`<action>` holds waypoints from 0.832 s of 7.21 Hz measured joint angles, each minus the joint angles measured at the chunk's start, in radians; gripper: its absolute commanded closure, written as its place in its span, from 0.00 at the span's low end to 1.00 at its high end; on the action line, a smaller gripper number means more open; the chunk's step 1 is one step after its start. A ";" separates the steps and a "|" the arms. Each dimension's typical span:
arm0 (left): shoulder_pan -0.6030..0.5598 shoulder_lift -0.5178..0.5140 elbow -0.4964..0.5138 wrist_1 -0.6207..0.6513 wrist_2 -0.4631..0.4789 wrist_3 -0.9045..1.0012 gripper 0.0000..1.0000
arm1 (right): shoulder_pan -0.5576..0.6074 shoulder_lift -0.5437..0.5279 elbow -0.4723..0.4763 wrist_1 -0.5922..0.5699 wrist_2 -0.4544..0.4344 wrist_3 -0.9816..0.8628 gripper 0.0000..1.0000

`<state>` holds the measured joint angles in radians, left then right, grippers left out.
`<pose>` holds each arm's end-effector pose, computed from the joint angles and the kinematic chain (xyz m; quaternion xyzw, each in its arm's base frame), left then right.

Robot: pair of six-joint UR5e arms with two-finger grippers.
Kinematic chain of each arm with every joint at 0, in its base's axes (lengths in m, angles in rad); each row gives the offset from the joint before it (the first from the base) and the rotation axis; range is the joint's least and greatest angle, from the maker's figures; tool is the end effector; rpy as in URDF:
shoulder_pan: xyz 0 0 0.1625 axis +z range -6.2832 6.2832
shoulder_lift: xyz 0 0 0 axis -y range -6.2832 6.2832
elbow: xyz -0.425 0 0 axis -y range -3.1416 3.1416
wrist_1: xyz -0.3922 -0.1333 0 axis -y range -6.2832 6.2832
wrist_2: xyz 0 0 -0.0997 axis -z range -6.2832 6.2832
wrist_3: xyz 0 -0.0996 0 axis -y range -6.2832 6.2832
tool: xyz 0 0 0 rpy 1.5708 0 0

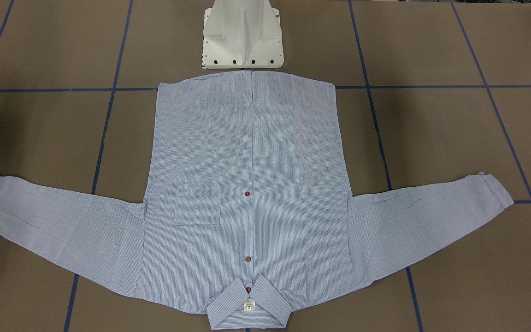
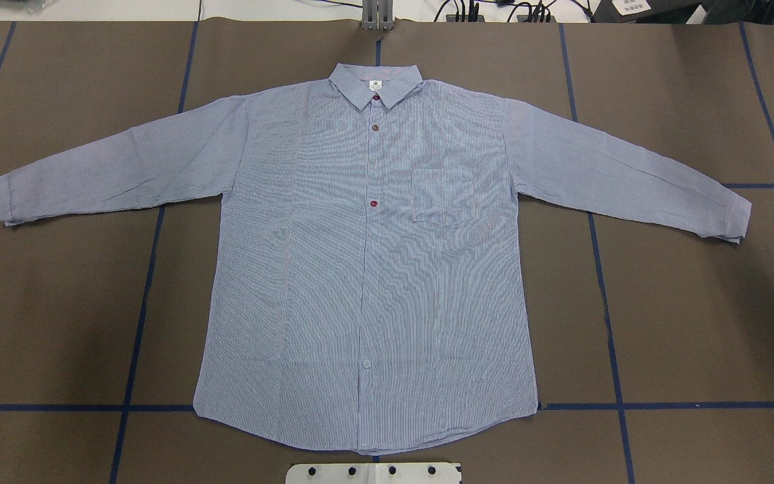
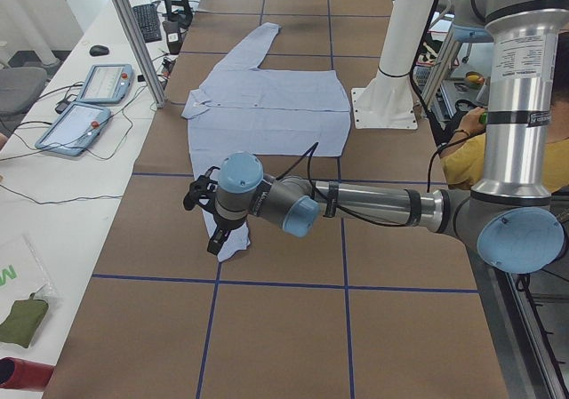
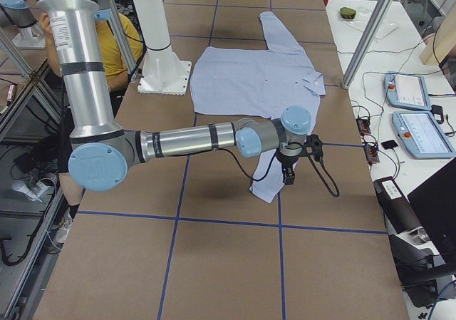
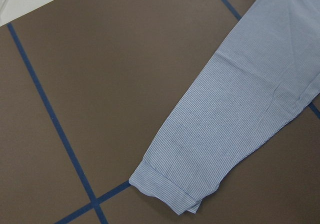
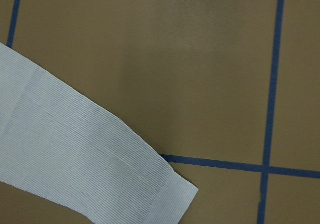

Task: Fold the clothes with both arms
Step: 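Move the right gripper to the cuff of the sleeve nearest it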

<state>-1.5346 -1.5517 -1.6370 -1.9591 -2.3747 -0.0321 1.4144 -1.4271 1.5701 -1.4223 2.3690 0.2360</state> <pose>-0.0433 -0.5051 0.5896 0.1856 0.3885 0.0863 0.8984 -0.0267 -0.5673 0.5652 0.0563 -0.4032 -0.0201 0.9132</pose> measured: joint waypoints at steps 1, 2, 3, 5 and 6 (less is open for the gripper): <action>-0.005 0.000 0.014 0.001 -0.001 0.001 0.00 | 0.025 -0.012 0.001 -0.017 -0.002 0.000 0.00; -0.007 0.000 0.018 -0.001 -0.002 0.003 0.00 | 0.040 -0.022 0.001 -0.036 -0.003 0.000 0.00; -0.006 0.000 0.017 -0.004 -0.003 0.002 0.00 | 0.046 -0.030 0.004 -0.042 -0.001 -0.001 0.00; -0.006 -0.001 0.012 -0.011 -0.005 0.000 0.00 | 0.040 -0.045 -0.006 -0.031 0.019 -0.001 0.00; -0.005 -0.002 0.010 -0.013 -0.007 0.000 0.00 | 0.032 -0.053 -0.021 0.000 0.025 0.001 0.00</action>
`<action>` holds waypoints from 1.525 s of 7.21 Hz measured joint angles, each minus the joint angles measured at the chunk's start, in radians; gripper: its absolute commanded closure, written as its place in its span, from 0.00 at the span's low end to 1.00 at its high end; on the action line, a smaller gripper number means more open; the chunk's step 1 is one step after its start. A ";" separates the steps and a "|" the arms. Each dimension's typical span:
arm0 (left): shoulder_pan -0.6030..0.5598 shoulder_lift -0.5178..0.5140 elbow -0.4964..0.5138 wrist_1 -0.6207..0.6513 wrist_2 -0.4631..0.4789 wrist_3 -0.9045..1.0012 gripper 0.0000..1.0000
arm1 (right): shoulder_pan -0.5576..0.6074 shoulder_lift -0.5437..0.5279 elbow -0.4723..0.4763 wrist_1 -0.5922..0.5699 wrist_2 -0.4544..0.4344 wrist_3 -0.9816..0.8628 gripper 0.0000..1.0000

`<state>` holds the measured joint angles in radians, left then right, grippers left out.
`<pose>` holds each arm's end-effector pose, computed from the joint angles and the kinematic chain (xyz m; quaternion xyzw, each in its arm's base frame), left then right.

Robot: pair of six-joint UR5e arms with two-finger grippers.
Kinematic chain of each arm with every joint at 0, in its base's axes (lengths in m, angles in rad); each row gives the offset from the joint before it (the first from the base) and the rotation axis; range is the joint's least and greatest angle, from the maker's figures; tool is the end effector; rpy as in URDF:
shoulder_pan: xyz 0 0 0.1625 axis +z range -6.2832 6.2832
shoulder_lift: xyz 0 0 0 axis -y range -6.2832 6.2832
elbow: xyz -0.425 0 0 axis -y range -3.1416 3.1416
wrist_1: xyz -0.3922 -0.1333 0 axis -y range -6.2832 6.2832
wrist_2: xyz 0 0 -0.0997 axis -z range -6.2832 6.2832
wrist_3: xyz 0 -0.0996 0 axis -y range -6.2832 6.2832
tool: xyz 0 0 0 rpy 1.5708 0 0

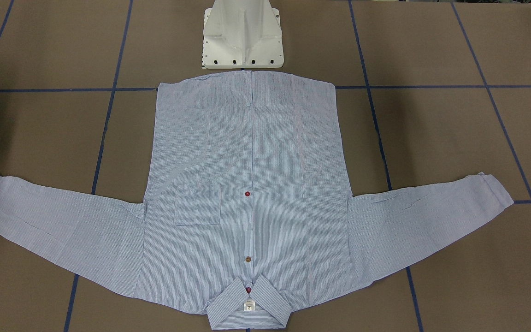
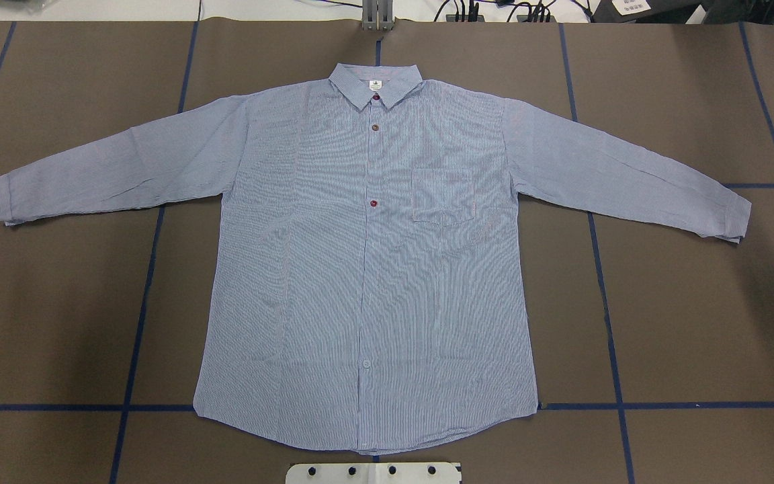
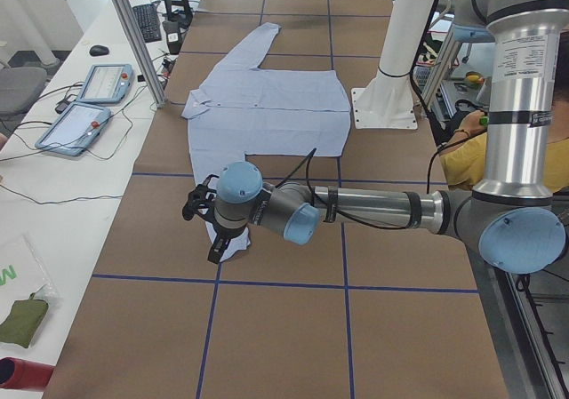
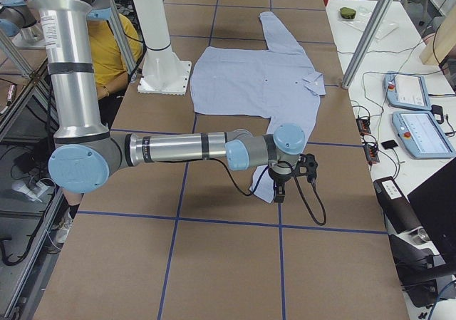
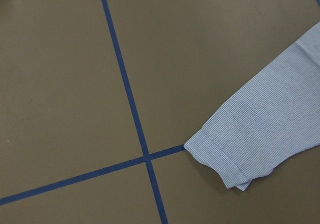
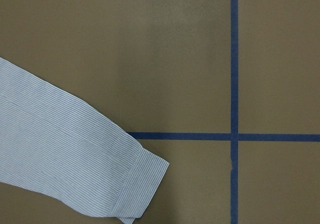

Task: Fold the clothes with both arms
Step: 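Move the right gripper to the cuff of the sleeve nearest it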

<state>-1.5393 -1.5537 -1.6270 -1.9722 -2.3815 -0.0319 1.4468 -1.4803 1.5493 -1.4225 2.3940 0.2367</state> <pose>-0.0452 -0.5058 0.5917 0.1885 0.3910 0.0860 0.8968 -0.0072 -0.5449 0.6033 0.0264 -0.4091 0.0080 0.9121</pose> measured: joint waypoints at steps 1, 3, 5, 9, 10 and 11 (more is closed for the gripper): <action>0.002 -0.002 -0.002 -0.004 -0.002 0.000 0.00 | -0.028 -0.008 -0.010 0.050 0.001 0.011 0.00; 0.007 -0.004 -0.004 -0.031 -0.009 -0.021 0.00 | -0.137 -0.023 -0.013 0.169 -0.009 0.218 0.00; 0.009 -0.004 -0.005 -0.054 -0.011 -0.043 0.00 | -0.233 -0.078 -0.035 0.399 -0.054 0.567 0.06; 0.011 -0.004 -0.003 -0.060 -0.011 -0.048 0.00 | -0.380 -0.118 -0.110 0.736 -0.174 1.194 0.16; 0.011 -0.004 -0.002 -0.060 -0.011 -0.048 0.00 | -0.385 -0.122 -0.122 0.751 -0.179 1.223 0.17; 0.011 -0.003 -0.002 -0.060 -0.011 -0.048 0.00 | -0.386 -0.128 -0.127 0.757 -0.183 1.240 0.17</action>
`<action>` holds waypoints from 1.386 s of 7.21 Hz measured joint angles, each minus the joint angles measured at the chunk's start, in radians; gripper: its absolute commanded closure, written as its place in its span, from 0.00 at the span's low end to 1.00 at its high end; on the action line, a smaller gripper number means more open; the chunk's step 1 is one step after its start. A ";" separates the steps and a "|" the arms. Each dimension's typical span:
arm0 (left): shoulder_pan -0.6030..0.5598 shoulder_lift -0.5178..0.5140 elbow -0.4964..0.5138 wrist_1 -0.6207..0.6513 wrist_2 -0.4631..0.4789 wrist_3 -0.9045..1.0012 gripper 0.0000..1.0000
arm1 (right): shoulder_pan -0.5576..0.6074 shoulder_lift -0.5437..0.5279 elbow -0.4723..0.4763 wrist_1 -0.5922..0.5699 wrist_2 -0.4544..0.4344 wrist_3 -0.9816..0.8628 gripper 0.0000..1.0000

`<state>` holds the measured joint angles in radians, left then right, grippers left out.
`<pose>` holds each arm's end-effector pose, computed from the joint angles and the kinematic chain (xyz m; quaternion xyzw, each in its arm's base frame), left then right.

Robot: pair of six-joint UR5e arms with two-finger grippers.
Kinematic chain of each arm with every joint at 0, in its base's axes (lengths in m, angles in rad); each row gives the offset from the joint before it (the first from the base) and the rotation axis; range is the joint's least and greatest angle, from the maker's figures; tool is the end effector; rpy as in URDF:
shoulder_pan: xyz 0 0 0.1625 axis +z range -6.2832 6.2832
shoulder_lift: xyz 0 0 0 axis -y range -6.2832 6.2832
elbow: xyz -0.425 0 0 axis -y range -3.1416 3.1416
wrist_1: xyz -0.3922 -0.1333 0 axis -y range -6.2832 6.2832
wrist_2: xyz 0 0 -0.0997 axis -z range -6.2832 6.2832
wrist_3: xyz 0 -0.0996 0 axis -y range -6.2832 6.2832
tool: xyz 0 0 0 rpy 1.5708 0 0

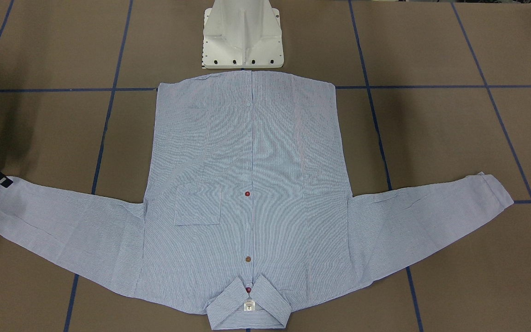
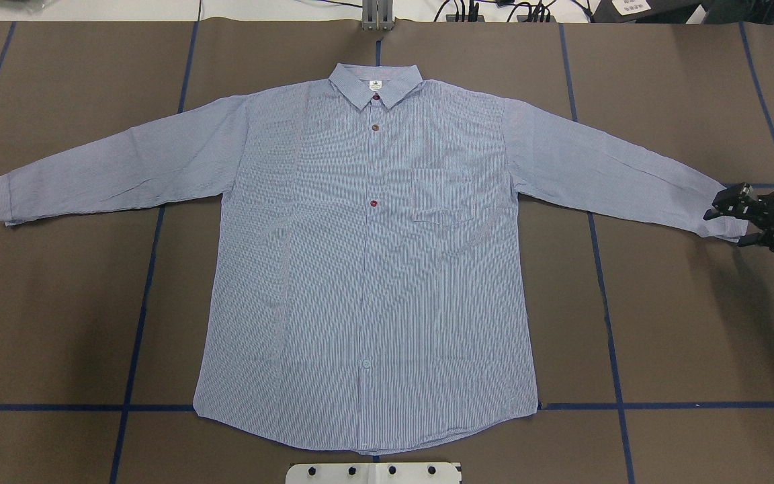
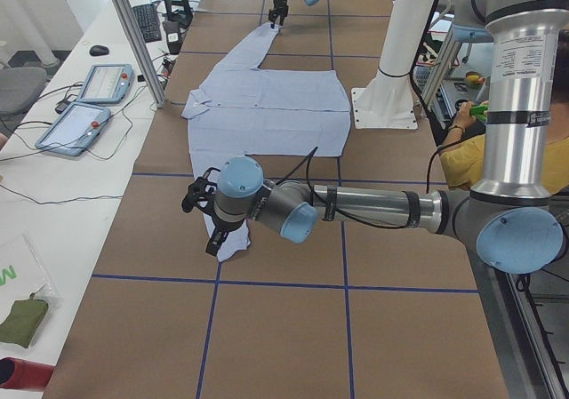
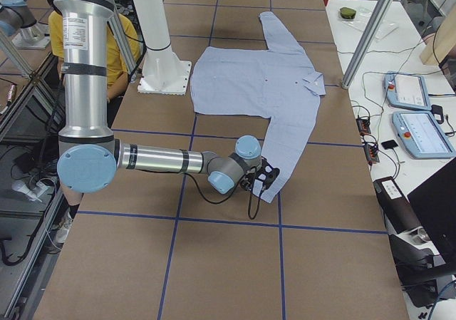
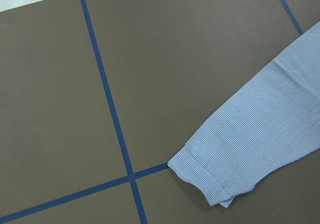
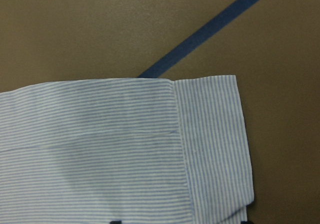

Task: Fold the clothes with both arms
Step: 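Move the right gripper to the cuff of the sleeve nearest it, then grasp the cuff with the right gripper and carry it across the shirt toward the collar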

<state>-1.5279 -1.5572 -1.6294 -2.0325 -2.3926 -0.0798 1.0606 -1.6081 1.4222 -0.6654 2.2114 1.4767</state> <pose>-0.0386 -0.5082 0.5807 0.2057 0.4000 0.0837 0.8892 -0.1784 -0.4699 0.6541 -0.0646 -0.4408 0.3146 0.8382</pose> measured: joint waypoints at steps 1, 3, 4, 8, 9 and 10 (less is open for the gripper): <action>0.001 0.000 -0.001 0.000 0.000 0.000 0.00 | 0.000 -0.009 -0.001 0.002 -0.003 0.010 0.21; 0.001 -0.001 -0.003 0.000 0.000 -0.001 0.00 | -0.001 -0.022 0.000 0.003 -0.006 0.017 0.31; 0.001 0.000 -0.006 0.000 0.000 -0.001 0.00 | -0.001 -0.025 -0.002 0.003 -0.010 0.017 0.34; 0.001 -0.001 -0.012 0.000 0.000 -0.016 0.00 | -0.001 -0.025 -0.005 0.003 -0.026 0.018 1.00; 0.001 -0.001 -0.014 0.000 0.000 -0.017 0.00 | -0.001 -0.026 -0.004 0.003 -0.026 0.018 1.00; 0.001 -0.001 -0.016 0.001 0.000 -0.018 0.00 | 0.000 -0.027 -0.001 0.003 -0.026 0.018 1.00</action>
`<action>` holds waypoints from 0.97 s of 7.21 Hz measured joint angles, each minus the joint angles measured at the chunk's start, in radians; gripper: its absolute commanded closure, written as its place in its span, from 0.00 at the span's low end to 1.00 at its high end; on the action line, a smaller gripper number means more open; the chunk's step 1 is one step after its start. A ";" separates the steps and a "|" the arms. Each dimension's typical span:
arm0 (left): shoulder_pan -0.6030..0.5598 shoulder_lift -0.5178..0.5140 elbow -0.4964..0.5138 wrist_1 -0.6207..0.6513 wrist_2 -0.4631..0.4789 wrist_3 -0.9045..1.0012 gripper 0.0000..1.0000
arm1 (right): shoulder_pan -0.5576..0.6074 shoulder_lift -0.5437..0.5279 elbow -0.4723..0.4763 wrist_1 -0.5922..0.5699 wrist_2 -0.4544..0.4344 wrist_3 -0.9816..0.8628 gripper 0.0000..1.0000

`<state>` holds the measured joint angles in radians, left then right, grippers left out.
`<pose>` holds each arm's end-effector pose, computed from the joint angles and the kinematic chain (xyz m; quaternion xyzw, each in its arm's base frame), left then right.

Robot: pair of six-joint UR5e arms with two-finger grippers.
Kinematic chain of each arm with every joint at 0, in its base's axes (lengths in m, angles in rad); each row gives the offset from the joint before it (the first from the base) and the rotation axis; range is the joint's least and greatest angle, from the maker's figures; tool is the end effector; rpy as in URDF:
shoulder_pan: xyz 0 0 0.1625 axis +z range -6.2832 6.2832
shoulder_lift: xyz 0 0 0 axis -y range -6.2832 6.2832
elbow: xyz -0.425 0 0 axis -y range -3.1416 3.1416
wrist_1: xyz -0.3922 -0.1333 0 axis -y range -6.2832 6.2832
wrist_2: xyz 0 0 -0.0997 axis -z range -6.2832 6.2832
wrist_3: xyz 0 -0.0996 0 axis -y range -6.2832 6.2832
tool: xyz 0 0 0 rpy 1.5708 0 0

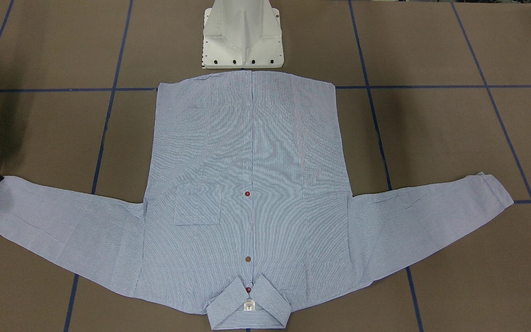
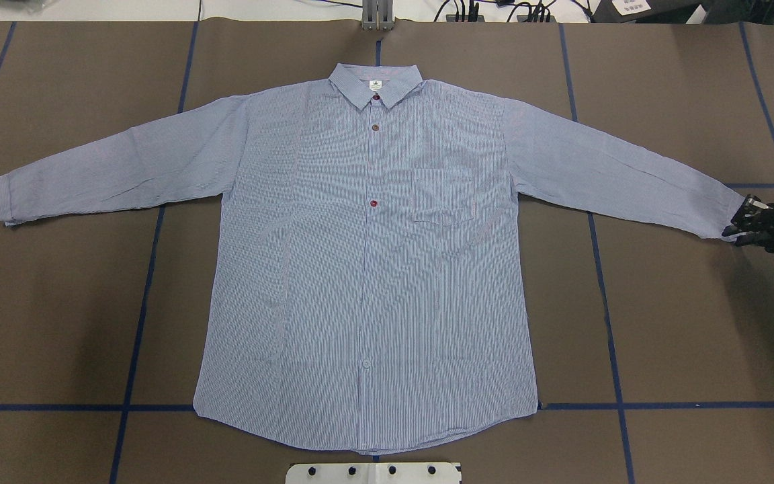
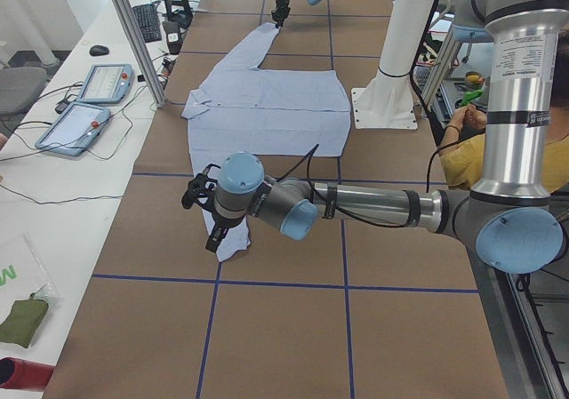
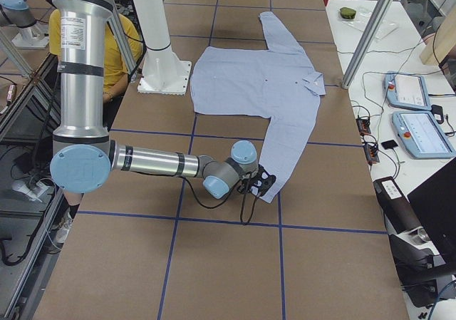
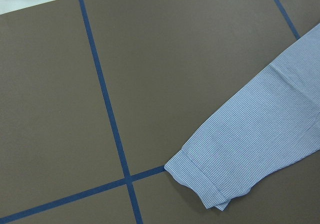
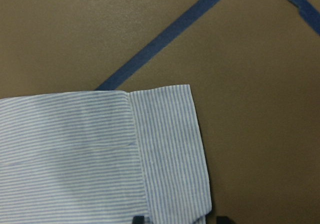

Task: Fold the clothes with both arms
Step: 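Grasp the cuff with the right gripper and carry it across the shirt toward the collar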

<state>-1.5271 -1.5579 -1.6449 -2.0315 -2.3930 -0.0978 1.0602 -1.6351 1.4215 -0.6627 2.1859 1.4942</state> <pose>-0.0382 -0.5084 0.5725 0.2086 0.4018 0.0791 0.8881 -0.1707 -0.4599 0.6685 -0.0653 -0.4266 0.3324 0.8386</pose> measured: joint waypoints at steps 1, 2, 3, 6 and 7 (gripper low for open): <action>0.000 0.000 -0.002 0.000 0.000 -0.002 0.00 | 0.001 -0.001 0.006 0.000 0.001 -0.001 1.00; 0.000 0.001 -0.006 0.000 0.000 -0.008 0.00 | 0.005 -0.001 0.014 0.000 0.004 -0.001 1.00; 0.000 0.001 -0.010 0.000 0.000 -0.017 0.00 | 0.016 -0.001 0.030 -0.001 0.010 -0.002 1.00; -0.001 0.001 -0.021 0.000 0.000 -0.025 0.00 | 0.035 0.043 0.168 -0.065 0.015 -0.002 1.00; -0.001 0.001 -0.022 0.001 0.000 -0.025 0.00 | 0.024 0.133 0.204 -0.163 0.011 -0.002 1.00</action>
<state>-1.5278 -1.5569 -1.6669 -2.0310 -2.3930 -0.1230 1.0840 -1.5019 1.6252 -0.8257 2.1971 1.4926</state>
